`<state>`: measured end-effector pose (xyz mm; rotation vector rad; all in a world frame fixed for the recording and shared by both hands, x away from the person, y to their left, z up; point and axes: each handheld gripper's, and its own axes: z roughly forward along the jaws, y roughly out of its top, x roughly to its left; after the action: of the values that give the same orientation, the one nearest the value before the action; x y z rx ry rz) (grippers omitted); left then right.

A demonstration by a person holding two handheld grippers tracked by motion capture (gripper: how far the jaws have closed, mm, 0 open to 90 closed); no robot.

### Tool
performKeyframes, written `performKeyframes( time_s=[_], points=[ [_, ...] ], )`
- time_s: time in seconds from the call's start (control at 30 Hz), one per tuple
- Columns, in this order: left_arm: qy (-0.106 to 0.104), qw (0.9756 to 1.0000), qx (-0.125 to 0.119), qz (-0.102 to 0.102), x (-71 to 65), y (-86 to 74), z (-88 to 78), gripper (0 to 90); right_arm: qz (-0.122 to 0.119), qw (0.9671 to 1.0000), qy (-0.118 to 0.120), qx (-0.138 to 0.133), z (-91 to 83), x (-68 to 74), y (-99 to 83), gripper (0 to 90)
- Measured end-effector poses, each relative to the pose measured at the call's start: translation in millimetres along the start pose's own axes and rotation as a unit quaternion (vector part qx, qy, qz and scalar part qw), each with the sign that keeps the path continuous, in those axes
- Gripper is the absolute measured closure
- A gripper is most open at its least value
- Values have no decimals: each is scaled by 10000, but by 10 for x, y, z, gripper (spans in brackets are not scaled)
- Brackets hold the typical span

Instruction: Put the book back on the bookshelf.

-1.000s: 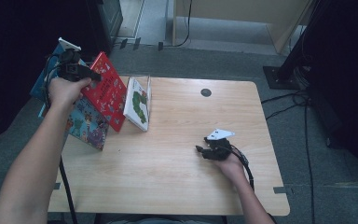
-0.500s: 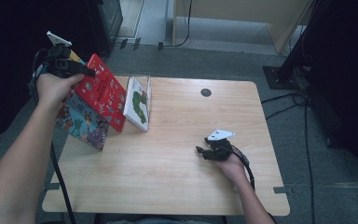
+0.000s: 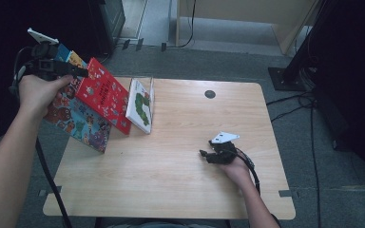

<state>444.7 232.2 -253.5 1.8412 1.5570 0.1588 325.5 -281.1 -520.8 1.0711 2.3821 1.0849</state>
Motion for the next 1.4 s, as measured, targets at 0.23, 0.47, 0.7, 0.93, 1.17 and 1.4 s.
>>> performKeyframes(
  time_s=[0.23,0.47,0.7,0.93,1.17,1.4],
  points=[
    [-221,9995,32,233,-157,-218,-18,453,-17,10000,22,10,-1,2,-2,381],
    [-512,9979,103,379,-306,-559,55,442,-42,10000,23,24,-13,22,-16,352],
    [-529,9968,147,580,-441,-911,193,429,-66,10000,53,-26,-12,15,-28,350],
    [-783,9930,375,795,-635,-1260,465,421,-65,9999,80,-58,-10,14,-38,339],
    [-863,9899,565,973,-769,-1563,769,417,-82,9999,87,-82,-8,13,-42,335],
    [-1039,9871,685,1011,-759,-1795,1072,411,-89,9999,88,-80,-7,13,-42,334]
  ],
)
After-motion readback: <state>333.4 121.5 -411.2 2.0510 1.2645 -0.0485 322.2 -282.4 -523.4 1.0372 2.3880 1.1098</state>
